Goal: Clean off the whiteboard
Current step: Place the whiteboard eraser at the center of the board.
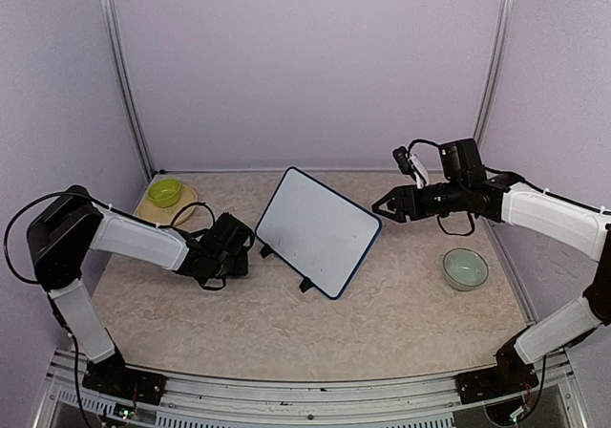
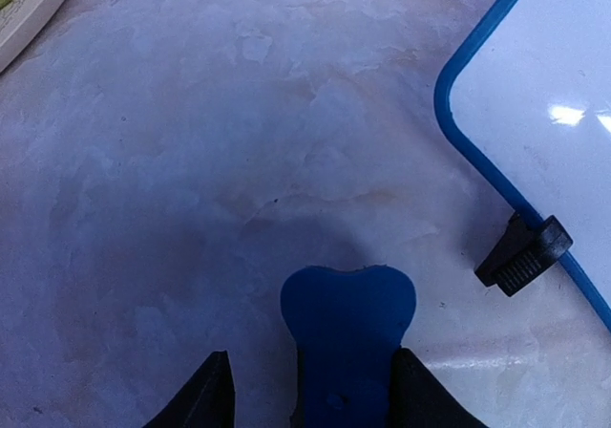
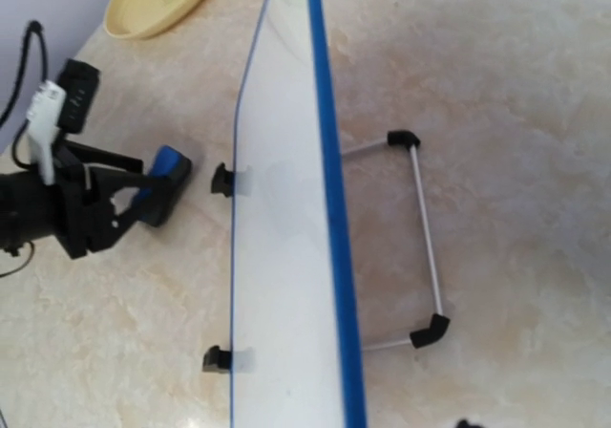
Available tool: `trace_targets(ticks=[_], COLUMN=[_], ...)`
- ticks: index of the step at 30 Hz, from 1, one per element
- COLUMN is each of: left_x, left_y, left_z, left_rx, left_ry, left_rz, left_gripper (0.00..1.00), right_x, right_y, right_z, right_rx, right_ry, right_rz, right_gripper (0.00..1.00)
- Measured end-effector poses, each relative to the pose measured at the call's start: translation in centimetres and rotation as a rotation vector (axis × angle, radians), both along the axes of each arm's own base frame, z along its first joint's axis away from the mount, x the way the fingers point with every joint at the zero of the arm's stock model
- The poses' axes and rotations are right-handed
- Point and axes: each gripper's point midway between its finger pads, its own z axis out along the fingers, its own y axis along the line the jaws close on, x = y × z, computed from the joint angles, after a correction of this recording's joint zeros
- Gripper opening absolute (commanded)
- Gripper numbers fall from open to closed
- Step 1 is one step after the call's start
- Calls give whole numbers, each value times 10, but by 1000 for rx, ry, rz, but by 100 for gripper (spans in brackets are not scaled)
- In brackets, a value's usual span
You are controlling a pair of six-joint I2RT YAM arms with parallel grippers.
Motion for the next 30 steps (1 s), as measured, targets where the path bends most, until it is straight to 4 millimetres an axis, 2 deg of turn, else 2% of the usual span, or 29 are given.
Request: trace_targets(ticks=[4, 11, 17, 22, 26, 30], left_x=[1, 7, 16, 7, 2, 6], left_y=[3, 2, 3, 8, 12, -2], left_z=[-5, -16, -13, -9, 9, 38], left_rx=[6, -26, -96, -127, -151, -204], left_ry=[10, 21, -16, -27, -61, -127], left_rz=[6, 11, 19, 18, -2, -86], left_gripper=[66, 74, 82, 89, 87, 84], right_x=[-4, -15, -16, -15, -14, -14], right_y=[0, 14, 18, 21, 21, 22], right_z=[10, 9, 4, -1, -2, -1], right_rx=[12, 0, -2, -6, -7, -5], right_ry=[-20, -22, -13, -2, 0, -5], right_rz=[1, 37, 45, 50, 49, 50], right_gripper=[68, 69, 68, 68, 68, 68])
